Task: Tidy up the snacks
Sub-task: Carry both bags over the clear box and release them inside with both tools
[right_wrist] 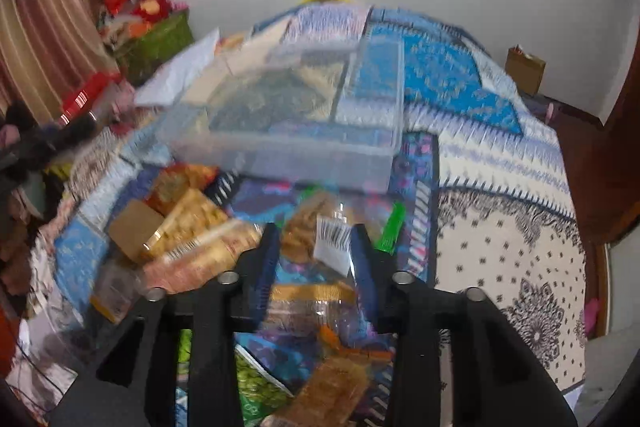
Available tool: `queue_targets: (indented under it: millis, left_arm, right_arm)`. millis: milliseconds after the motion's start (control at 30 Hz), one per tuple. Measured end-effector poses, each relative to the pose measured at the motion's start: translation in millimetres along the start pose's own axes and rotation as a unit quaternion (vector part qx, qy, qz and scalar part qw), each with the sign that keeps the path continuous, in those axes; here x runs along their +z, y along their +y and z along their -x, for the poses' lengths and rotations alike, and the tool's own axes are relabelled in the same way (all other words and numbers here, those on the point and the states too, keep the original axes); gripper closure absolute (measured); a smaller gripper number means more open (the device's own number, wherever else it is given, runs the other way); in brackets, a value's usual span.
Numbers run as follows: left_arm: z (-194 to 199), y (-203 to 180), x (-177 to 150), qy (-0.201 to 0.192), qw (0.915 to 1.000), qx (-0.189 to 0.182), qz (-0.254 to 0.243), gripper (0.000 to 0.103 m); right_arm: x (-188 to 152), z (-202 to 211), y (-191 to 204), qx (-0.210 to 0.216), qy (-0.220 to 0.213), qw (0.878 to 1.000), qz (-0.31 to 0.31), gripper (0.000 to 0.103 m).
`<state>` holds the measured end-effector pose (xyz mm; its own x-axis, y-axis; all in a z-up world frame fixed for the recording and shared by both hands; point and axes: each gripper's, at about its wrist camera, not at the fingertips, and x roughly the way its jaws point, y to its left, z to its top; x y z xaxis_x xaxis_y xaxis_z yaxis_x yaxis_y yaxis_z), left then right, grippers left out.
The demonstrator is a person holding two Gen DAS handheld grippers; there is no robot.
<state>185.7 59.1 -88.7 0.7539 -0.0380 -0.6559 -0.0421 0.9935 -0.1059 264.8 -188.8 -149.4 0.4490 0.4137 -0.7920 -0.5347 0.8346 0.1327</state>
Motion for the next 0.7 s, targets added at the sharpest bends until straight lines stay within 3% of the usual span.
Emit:
queue_targets:
  millis: [67,300,400,467,567,700]
  left_arm:
    - [-5.5,2.4,-3.3,0.010,0.9999,-0.003,0.005,0.036]
    - [-23.8,9.4,-11.4,0.034,0.9994,-0.003,0.011,0.036]
    - [-28.1,11.3,-12.2,0.035,0.9993,-0.004,0.013,0.036]
    - [-30.6,11.7,-12.5,0.035,0.9993,-0.004,0.015,0.036]
    - [-33.6,12.2,-13.6,0.036,0.9992,-0.004,0.017,0.036]
    - [-33.8,11.8,-14.6,0.039,0.9991,-0.003,0.018,0.036]
  right_arm:
    - [0.4,-11.4,-3.6,-0.007,0.000,1.000,-0.007,0.029]
    - [14.4,-63.9,-24.4,0.007,0.060,0.997,-0.040,0.023]
    - [12.6,-81.3,-24.3,0.045,0.092,0.994,-0.042,0.026]
    - [12.2,-82.2,-22.2,0.044,0.086,0.995,-0.032,0.028]
    - [10.1,-75.6,-25.2,0.066,0.076,0.994,-0.043,0.041]
    - [-0.7,-59.9,-30.7,0.070,0.052,0.994,-0.063,0.045]
